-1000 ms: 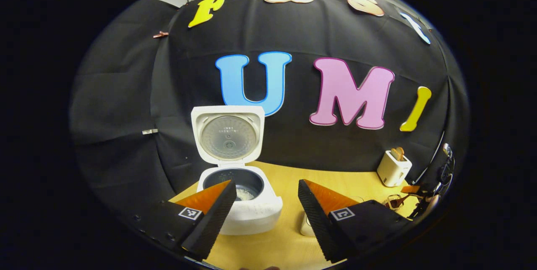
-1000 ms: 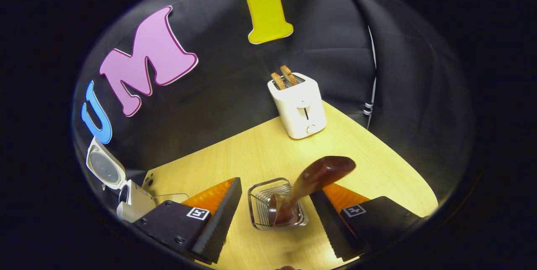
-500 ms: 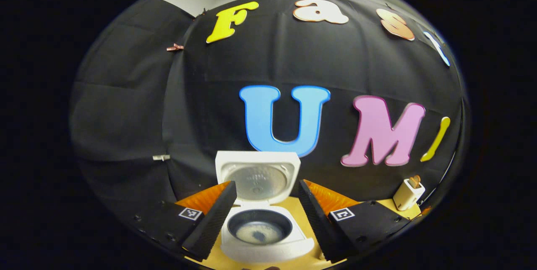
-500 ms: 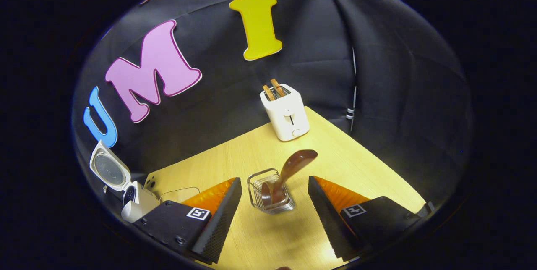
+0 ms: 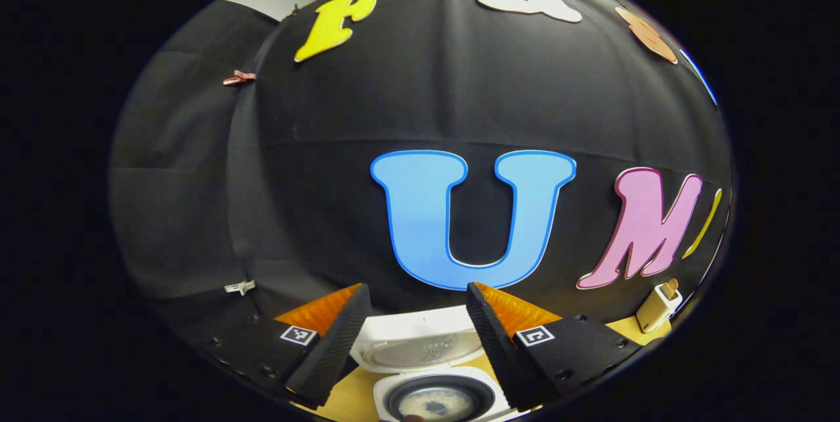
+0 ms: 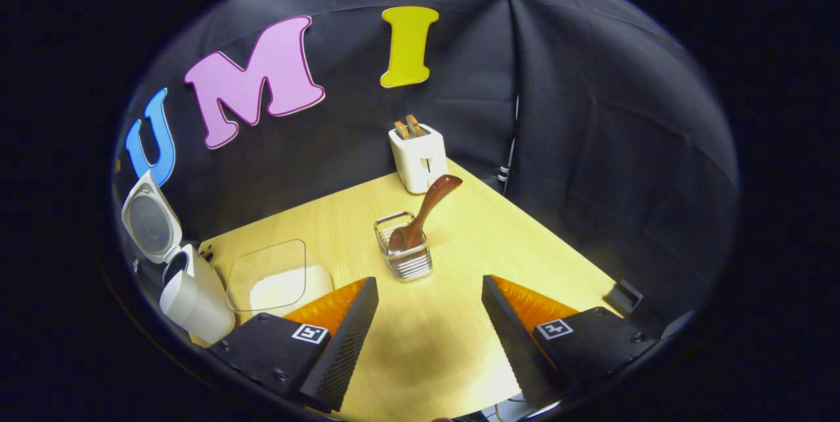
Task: Close the left gripper, press the button to open the rice cooker; take a wooden spoon from the chopstick holder with the right hand, scoop a spoonful of rice and pour it into the rice cooker, then put the wooden spoon back into the chopstick holder.
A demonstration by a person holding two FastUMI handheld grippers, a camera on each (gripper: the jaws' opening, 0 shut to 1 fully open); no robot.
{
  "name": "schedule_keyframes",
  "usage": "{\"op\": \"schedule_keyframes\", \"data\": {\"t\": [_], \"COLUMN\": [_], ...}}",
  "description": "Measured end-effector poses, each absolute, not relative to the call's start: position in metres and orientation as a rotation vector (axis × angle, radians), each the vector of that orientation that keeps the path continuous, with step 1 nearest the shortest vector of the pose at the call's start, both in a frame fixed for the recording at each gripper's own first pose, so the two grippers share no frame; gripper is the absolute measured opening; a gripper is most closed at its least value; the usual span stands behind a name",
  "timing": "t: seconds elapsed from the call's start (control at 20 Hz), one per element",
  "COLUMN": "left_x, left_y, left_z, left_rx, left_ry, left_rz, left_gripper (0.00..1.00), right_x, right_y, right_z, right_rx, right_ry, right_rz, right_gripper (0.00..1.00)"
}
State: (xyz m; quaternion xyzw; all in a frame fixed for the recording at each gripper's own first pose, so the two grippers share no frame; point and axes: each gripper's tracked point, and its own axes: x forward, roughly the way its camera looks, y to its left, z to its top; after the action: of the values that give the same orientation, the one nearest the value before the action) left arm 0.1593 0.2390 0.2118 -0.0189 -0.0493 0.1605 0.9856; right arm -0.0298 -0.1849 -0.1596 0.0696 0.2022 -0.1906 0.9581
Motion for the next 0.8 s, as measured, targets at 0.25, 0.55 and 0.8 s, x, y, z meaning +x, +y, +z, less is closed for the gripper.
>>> {"op": "schedule_keyframes", "data": {"t": [0.25,0.55,0.8], "left_x": [0.230,0.271,0.259], "left_y": [0.269,0.284,0.265], "left_z": [0.188,0.141,0.124], "left_rx": [-0.047,-0.093,-0.184], "left_ry": [-0.010,0.171,0.248], "left_rz": [0.276,0.246,0.195], "left_gripper": [0.94,0.94,0.98], "right_x": [-0.063,-0.077,-0.064], "right_y": [-0.151,-0.103,-0.077], "right_z": [-0.170,-0.171,-0.182], "right_rx": [0.167,0.047,0.068], "right_ry": [0.429,0.461,0.495], "right_rz": [-0.449,-0.367,-0.295], "right_gripper": [0.98,0.99,0.98]}}
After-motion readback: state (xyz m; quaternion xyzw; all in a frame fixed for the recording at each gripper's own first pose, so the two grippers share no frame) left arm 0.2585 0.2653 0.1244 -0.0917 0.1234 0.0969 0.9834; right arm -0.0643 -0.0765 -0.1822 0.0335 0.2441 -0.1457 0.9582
